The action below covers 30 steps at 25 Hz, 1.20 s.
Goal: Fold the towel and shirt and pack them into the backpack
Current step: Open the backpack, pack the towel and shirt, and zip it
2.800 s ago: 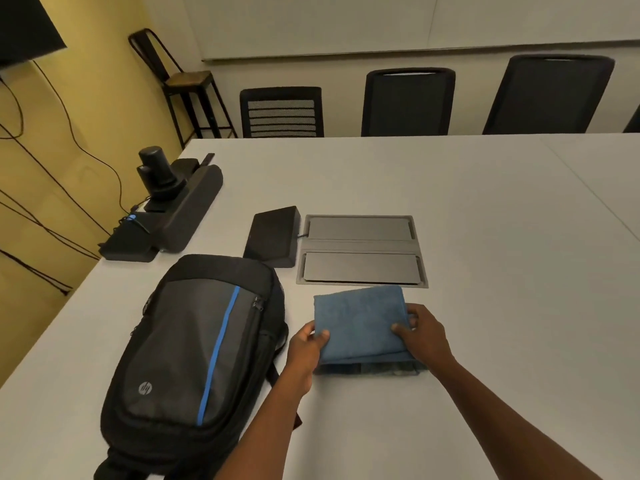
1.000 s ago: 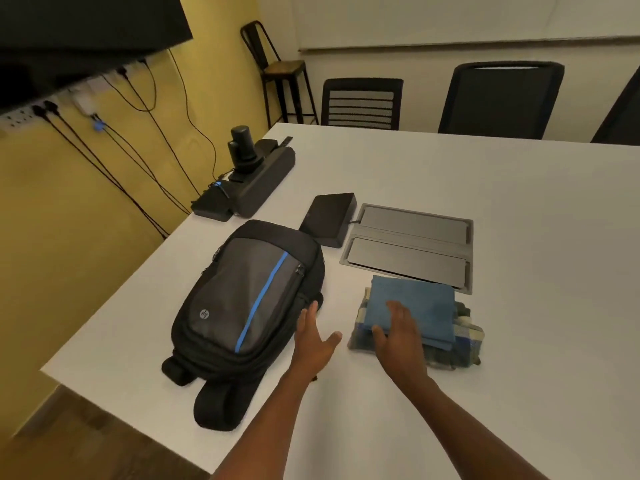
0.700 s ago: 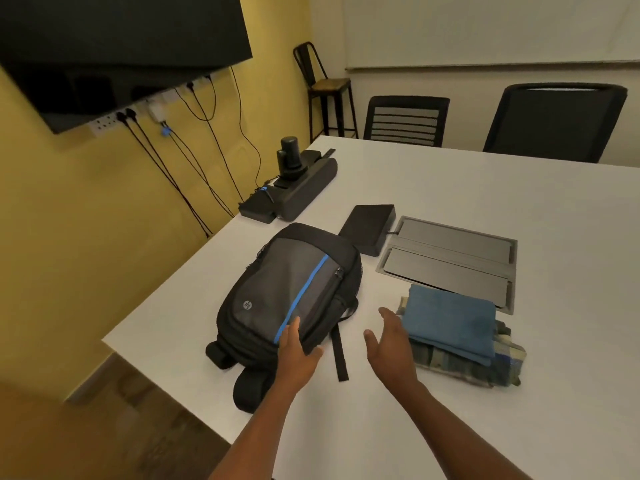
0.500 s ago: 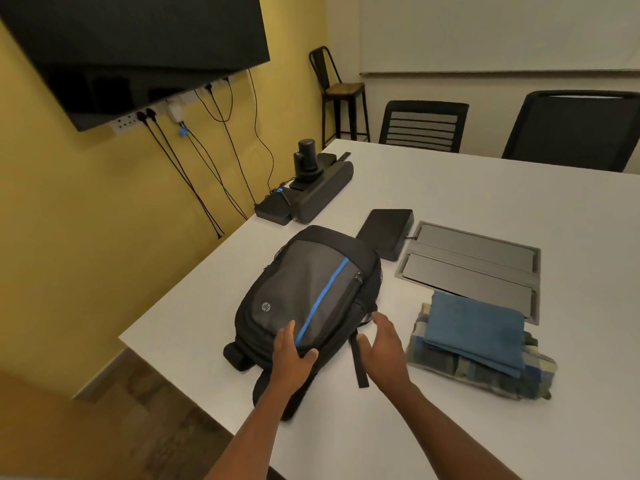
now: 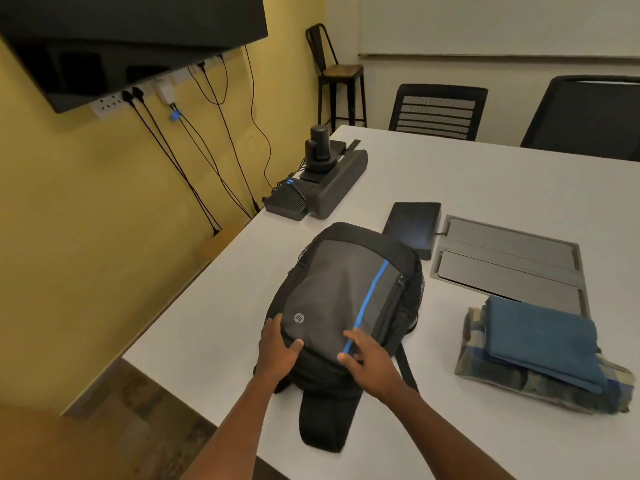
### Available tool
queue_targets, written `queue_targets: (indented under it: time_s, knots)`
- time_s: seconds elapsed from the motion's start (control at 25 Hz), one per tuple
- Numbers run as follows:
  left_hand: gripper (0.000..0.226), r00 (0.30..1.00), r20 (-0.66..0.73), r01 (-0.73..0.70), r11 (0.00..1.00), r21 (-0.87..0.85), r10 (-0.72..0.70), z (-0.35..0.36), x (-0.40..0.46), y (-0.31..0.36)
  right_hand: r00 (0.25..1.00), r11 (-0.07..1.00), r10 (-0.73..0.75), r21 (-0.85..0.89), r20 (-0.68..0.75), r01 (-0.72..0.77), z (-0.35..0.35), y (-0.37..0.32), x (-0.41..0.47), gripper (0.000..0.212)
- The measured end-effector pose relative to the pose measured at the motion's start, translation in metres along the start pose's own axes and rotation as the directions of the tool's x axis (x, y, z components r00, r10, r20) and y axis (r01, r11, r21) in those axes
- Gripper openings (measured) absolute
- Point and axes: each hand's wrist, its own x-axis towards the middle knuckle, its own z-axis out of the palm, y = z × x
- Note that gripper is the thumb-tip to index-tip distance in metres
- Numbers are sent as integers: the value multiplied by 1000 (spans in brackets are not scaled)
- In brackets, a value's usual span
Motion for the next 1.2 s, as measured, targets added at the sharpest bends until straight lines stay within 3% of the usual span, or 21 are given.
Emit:
queue_targets:
  time_s: [0.32, 0.68, 1.0, 1.2]
  knots:
    - [93, 982, 168, 85, 996, 8, -85, -6, 66, -38, 992, 980, 89, -186, 90, -71, 22, 12, 17, 54]
    - [50, 960, 276, 29, 997, 66, -46, 21, 21, -41, 984, 936, 178, -308, 1, -169, -23, 57, 0, 42]
    - [45, 959, 284, -15, 1000, 22, 8, 75, -57, -5, 963, 872, 258, -447, 74, -200, -73, 92, -15, 69]
    - [34, 949, 308, -66, 998, -15, 67, 87, -68, -5, 960, 865, 271, -456, 73, -209, -90, 99, -20, 69]
